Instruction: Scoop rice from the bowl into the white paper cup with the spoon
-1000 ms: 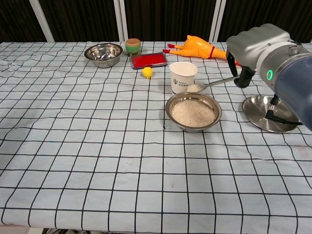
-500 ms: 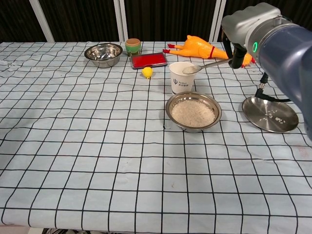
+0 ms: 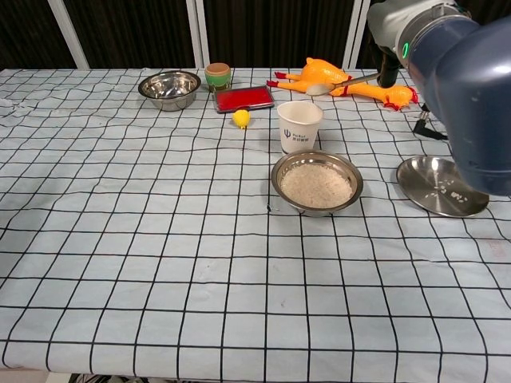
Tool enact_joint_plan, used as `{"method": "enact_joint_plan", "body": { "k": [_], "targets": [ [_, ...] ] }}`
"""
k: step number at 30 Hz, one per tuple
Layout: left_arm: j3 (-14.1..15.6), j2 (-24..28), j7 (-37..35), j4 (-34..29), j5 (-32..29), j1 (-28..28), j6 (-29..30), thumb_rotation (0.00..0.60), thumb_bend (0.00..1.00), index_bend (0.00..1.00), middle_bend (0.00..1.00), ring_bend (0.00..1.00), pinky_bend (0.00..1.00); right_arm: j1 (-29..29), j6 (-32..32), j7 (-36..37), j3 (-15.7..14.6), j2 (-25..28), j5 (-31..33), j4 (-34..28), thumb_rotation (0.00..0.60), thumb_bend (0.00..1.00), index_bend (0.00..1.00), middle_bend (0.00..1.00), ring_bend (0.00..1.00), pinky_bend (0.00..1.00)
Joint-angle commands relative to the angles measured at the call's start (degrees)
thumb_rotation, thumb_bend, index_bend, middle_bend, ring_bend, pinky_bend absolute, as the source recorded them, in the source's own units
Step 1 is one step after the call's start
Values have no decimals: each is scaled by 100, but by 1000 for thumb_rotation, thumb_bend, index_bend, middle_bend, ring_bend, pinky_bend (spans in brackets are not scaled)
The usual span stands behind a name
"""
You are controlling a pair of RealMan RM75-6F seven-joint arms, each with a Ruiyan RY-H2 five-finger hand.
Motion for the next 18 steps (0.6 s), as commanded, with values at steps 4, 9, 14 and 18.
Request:
{"method": "enact_joint_plan", "body": {
  "k": [4, 9, 14, 18],
  "targets": [
    [10, 7, -8, -17, 11, -5, -14, 600, 15, 0, 0, 0, 0, 13, -116, 200, -228, 10, -62, 236, 600, 539, 799, 1000, 1000, 1000],
    [7, 15, -30, -28, 2, -6, -17, 600, 15, 0, 0, 0, 0, 34, -184, 237, -459, -12, -156, 414, 600, 539, 799, 1000, 1000, 1000],
    [13, 23, -34, -34, 15, -10, -23, 600, 15, 0, 0, 0, 0, 36, -259, 308, -679, -58, -288, 602, 600, 540, 799, 1000, 1000, 1000],
    [18, 26, -42, -43, 24, -11, -24, 600, 15, 0, 0, 0, 0, 29, -293, 345, -757, -104, -298, 758, 600, 540, 798, 1000, 1000, 1000]
  ]
}}
